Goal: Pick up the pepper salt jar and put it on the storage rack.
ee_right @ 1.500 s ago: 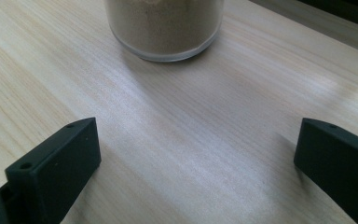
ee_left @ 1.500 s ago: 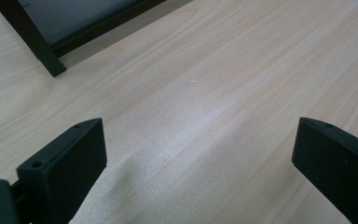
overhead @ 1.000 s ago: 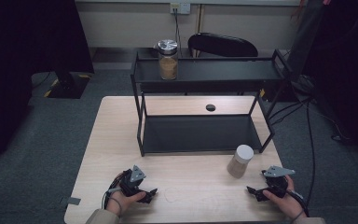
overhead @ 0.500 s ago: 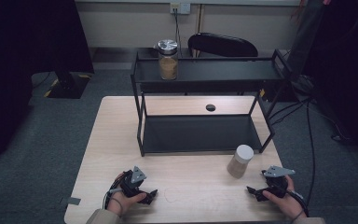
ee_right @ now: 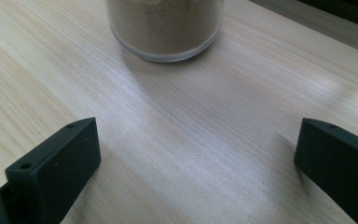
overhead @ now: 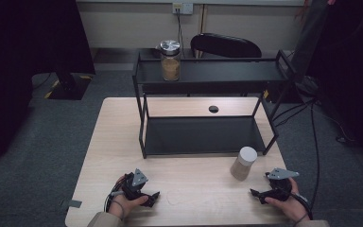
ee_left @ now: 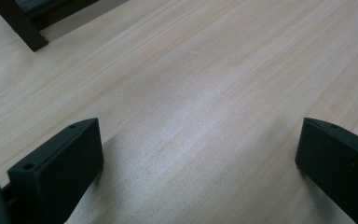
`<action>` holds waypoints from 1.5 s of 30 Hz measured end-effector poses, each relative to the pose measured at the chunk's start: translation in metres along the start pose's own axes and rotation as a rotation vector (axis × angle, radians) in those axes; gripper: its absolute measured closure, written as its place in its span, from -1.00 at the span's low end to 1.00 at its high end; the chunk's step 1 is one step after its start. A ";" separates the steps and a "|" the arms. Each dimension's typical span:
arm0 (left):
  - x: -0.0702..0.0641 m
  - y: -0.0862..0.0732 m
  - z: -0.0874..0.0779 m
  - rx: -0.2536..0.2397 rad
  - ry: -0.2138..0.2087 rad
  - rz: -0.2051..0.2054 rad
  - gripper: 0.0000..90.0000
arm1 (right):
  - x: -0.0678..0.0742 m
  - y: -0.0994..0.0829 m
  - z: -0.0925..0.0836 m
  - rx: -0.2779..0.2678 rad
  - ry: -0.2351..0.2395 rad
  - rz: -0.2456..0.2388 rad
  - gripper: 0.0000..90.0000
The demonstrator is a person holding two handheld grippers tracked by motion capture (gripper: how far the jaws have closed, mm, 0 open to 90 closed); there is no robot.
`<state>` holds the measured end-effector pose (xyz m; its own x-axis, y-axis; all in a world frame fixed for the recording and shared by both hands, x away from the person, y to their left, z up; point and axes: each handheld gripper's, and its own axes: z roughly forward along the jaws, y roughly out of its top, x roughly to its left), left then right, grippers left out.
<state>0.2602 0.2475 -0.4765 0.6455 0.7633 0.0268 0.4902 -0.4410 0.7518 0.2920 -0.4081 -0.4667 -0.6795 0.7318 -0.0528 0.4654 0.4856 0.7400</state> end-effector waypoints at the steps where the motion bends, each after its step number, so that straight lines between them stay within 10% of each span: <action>1: 0.000 0.000 0.000 0.000 0.000 0.000 -1.00 | 0.000 0.000 0.000 0.000 0.000 0.000 -1.00; 45: -0.001 0.000 0.000 -0.001 0.003 -0.002 -1.00 | -0.001 0.037 -0.015 -0.086 0.051 0.001 -0.99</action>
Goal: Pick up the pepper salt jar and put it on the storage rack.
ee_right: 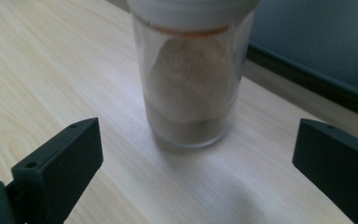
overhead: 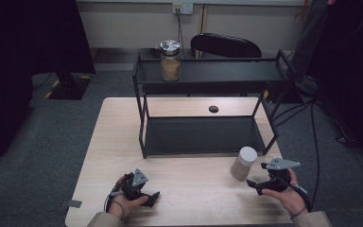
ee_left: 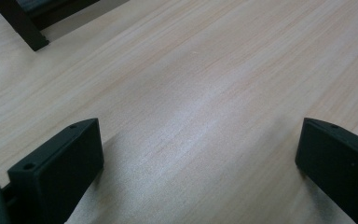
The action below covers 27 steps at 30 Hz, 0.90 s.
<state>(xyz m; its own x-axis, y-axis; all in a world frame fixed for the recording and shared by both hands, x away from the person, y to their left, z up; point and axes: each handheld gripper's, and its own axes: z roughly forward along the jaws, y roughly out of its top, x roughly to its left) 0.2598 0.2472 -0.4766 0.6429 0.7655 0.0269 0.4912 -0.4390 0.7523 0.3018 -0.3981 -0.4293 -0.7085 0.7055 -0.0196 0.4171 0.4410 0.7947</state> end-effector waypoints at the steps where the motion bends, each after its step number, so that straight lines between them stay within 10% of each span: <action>1: 0.000 0.000 0.000 0.000 0.000 0.000 -1.00 | 0.000 0.002 0.000 -0.001 0.001 -0.003 -0.99; 16: 0.000 0.000 0.000 0.000 0.000 -0.001 -1.00 | -0.004 0.020 0.013 -0.063 0.022 0.036 -0.98; 27: 0.000 0.000 0.000 0.000 0.000 0.000 -1.00 | -0.011 0.028 0.022 -0.104 0.042 -0.021 -0.53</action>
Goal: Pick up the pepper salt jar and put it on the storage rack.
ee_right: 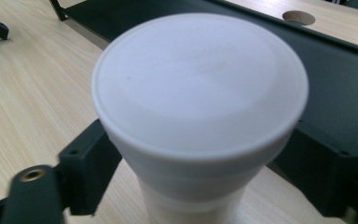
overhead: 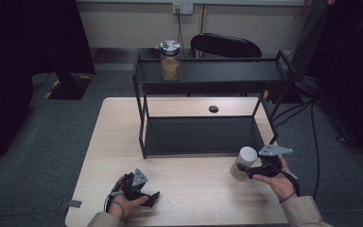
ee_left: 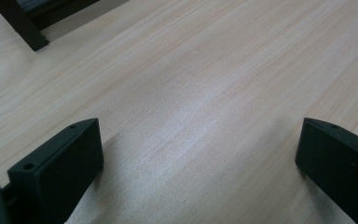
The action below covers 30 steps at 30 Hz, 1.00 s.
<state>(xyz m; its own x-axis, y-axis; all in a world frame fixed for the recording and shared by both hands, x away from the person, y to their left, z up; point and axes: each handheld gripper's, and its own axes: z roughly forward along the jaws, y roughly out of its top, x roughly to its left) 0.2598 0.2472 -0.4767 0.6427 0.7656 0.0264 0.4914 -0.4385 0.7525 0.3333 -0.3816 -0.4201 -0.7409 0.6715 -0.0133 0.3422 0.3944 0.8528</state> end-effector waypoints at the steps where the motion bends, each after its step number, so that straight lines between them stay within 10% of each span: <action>1: 0.000 0.000 0.000 0.000 0.000 0.000 -1.00 | -0.001 0.001 0.000 0.001 0.007 -0.008 -0.48; 30: 0.000 0.000 0.000 0.000 0.000 0.000 -1.00 | 0.002 0.008 -0.007 -0.017 0.012 -0.068 -0.21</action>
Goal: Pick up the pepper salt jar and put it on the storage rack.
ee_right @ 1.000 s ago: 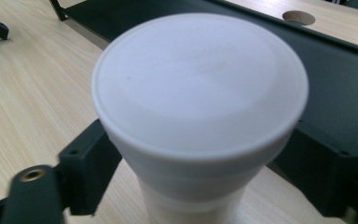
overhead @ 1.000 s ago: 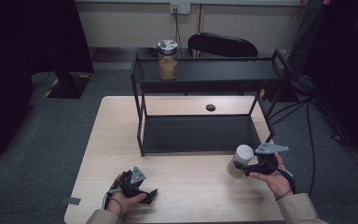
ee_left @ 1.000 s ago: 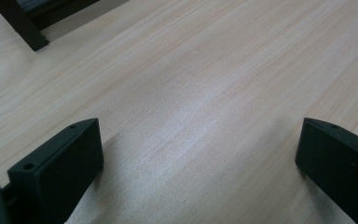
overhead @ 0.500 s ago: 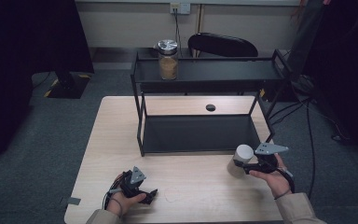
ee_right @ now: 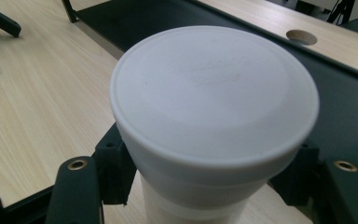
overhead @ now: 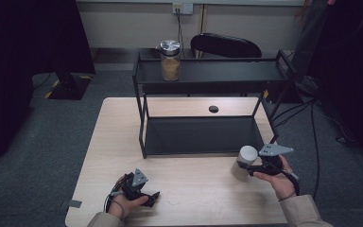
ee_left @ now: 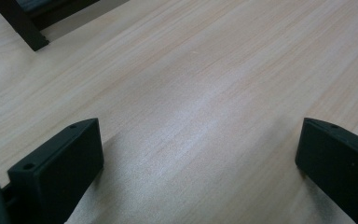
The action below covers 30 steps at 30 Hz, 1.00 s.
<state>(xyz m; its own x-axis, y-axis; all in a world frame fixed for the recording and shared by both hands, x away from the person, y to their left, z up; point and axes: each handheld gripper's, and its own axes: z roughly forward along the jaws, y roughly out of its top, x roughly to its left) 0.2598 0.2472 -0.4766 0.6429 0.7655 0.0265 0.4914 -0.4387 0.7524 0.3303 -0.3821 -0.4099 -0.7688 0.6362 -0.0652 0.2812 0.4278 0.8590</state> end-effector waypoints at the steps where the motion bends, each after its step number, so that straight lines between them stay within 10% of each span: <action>1: 0.000 0.000 0.000 0.000 0.000 0.000 -1.00 | 0.000 0.003 -0.002 0.004 0.002 0.001 -0.21; 30: 0.000 0.000 0.000 0.000 0.000 0.000 -1.00 | -0.001 0.079 -0.030 0.054 0.117 -0.037 -0.21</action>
<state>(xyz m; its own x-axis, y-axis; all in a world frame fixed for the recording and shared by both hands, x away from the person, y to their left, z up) 0.2598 0.2471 -0.4766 0.6427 0.7657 0.0264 0.4915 -0.4385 0.7524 0.3361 -0.3678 -0.3264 -0.8398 0.5419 -0.0340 0.2797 0.4854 0.8284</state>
